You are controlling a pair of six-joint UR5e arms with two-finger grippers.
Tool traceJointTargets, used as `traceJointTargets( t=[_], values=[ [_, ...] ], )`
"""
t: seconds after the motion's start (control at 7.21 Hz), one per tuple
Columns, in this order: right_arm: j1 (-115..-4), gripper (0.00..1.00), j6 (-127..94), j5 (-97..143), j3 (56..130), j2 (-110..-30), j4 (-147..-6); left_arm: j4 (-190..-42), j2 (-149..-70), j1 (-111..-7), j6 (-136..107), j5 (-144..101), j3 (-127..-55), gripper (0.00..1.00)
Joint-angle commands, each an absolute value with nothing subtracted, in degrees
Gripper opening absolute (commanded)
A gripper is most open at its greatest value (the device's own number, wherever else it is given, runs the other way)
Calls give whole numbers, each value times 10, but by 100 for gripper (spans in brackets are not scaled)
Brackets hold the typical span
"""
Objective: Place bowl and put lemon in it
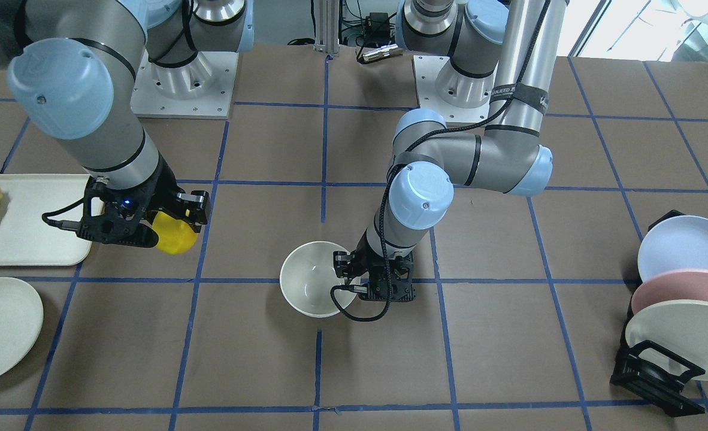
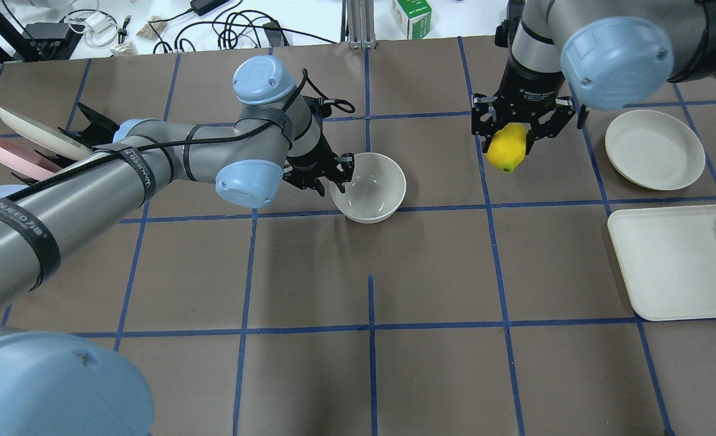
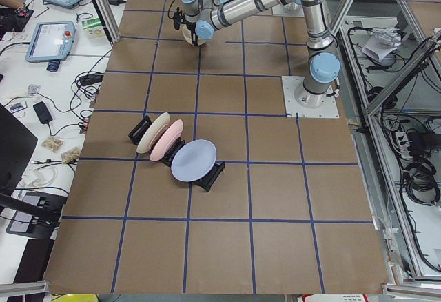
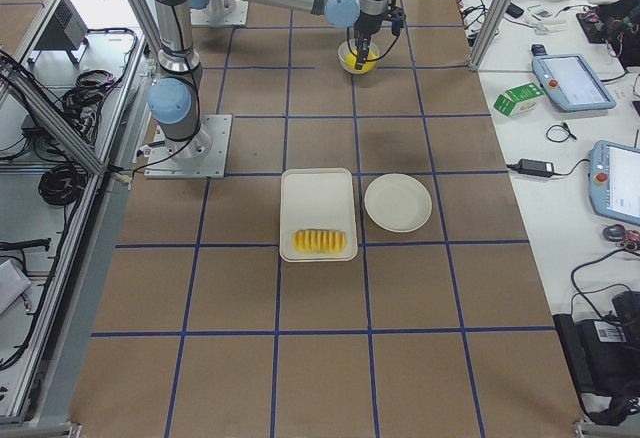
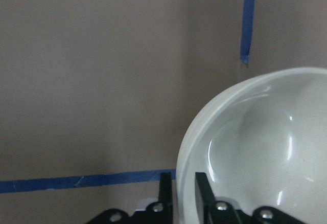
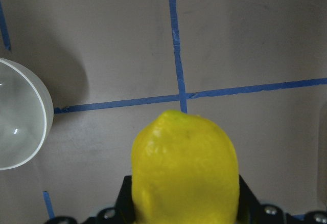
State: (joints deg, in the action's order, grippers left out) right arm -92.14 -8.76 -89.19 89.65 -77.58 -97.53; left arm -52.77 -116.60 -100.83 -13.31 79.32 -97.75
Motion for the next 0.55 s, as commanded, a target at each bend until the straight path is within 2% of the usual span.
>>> traceJointTargets(
  t=[0.0,0.42],
  values=[
    [-949,0,-101,-840,897,-766,-986,-545,-1137,-971,-126,800,-965,100],
    [-1028,0,-215,-829,891,-718,-1069,-699,-1062,-925,-41,833,-917,100]
  ],
)
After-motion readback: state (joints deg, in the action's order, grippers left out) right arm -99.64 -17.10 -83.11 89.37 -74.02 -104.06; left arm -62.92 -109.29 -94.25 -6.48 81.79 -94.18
